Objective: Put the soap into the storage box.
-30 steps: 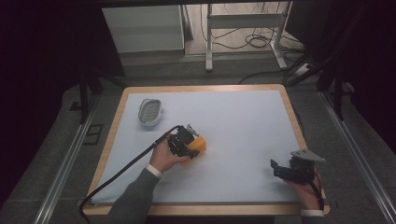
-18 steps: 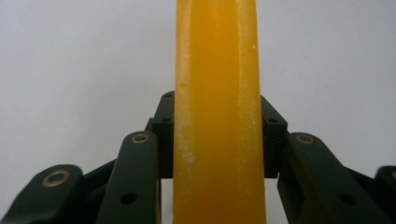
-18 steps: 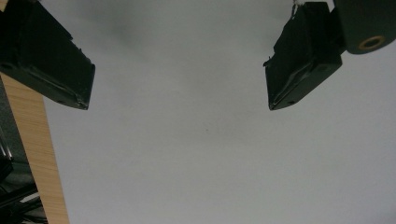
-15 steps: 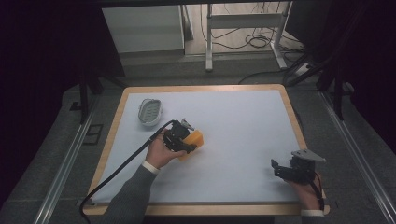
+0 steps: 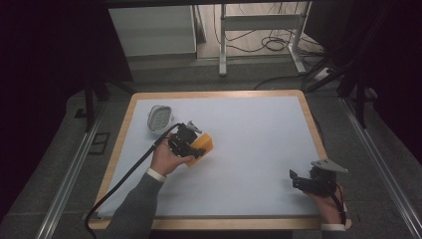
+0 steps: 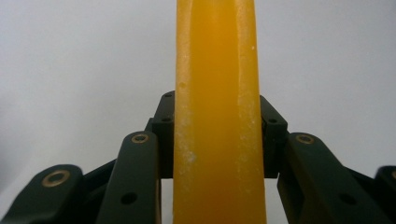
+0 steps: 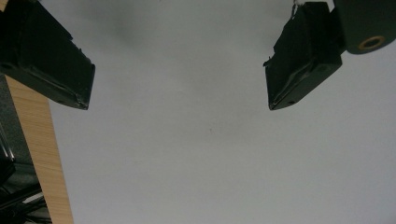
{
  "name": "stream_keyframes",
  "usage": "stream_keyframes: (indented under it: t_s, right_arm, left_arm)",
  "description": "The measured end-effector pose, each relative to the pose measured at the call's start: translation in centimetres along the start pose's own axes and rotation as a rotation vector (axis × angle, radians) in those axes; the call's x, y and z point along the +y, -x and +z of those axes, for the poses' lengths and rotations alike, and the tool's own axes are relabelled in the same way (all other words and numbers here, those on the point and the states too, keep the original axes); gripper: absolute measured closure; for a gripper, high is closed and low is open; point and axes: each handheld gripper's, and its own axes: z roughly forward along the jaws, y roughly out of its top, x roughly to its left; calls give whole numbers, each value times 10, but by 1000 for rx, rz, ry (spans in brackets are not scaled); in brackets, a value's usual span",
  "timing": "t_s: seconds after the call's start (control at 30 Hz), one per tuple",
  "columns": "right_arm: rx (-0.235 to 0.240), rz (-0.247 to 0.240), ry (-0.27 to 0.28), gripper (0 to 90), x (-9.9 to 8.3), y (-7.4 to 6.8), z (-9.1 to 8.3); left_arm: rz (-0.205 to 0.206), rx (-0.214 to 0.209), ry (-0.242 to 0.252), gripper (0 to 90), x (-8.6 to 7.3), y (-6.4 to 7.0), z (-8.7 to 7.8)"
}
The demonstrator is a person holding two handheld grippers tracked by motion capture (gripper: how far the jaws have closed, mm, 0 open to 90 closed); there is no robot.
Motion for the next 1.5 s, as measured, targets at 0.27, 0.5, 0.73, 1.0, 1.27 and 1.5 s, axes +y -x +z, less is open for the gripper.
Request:
stream_keyframes:
  t_s: [0.27, 0.5, 0.73, 1.0, 1.27, 1.5]
  right_arm:
    - [-2, 0, -2, 85, 0, 0, 0]
    - [-3, -1, -2, 84, 0, 1, 0]
    - [-4, 0, -6, 85, 0, 1, 0]
    - [3, -5, 4, 84, 0, 1, 0]
    - [-2, -4, 2, 84, -1, 1, 0]
    - [-4, -4, -4, 85, -1, 1, 1]
  left_arm:
    - [-18, 13, 17, 610, 1, -9, -10]
    - [-30, 22, 26, 610, 2, -15, -14]
    - [-42, 28, 29, 611, 3, -21, -17]
    - [-52, 41, 28, 611, 4, -30, -21]
    - [-73, 55, 39, 611, 5, -39, -26]
    - [-91, 67, 42, 611, 5, -48, -29]
